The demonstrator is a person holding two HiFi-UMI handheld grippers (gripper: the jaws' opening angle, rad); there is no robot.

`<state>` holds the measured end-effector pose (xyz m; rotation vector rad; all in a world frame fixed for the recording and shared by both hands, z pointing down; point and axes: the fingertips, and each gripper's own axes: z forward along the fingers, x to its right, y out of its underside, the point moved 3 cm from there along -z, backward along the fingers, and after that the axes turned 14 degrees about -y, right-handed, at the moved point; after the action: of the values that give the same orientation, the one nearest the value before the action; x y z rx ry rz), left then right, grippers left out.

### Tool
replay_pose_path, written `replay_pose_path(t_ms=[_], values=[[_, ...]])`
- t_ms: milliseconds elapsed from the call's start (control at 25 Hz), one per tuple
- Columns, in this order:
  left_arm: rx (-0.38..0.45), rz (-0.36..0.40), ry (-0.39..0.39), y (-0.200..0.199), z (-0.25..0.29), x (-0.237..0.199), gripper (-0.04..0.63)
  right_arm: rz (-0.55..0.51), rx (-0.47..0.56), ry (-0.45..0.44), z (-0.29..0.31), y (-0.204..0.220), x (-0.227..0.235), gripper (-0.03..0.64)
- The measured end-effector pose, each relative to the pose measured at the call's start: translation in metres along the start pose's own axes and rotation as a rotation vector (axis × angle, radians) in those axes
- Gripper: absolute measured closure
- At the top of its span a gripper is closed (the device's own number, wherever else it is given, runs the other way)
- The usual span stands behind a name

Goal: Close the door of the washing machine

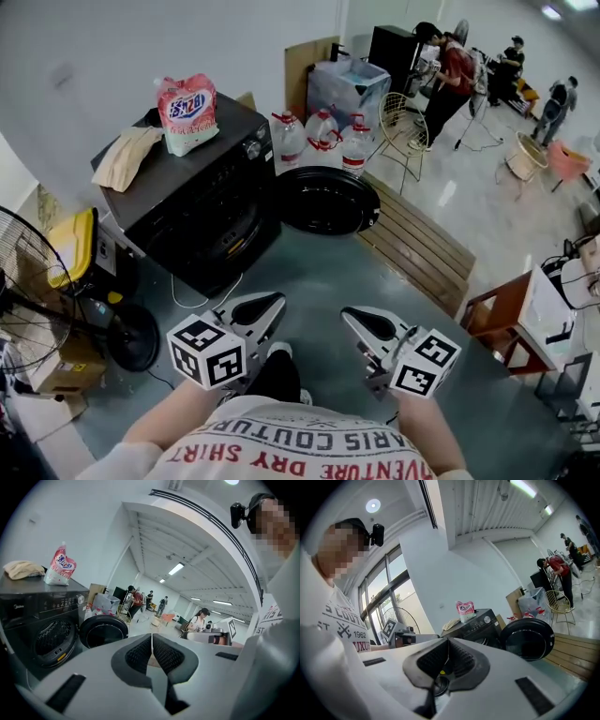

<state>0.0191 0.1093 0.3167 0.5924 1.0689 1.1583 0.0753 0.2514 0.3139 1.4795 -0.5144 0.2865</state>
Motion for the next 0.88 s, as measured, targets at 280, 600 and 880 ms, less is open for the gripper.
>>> replay_pose_path(t_ms=[280, 600, 880], values=[[-0.029, -0.018, 0.012, -0.023, 0.063, -0.046, 0.561, 0.03, -0.01, 0.042, 0.024, -0.018, 0.073, 0.594], [-0.097, -0.028, 0.009, -0.058, 0.152, -0.12, 0.561, 0.064, -0.042, 0.122, 0.066, -0.051, 0.192, 0.592], [-0.13, -0.049, -0.016, -0.081, 0.201, -0.174, 0.561, 0.086, -0.1, 0.21, 0.082, -0.064, 0.273, 0.592]])
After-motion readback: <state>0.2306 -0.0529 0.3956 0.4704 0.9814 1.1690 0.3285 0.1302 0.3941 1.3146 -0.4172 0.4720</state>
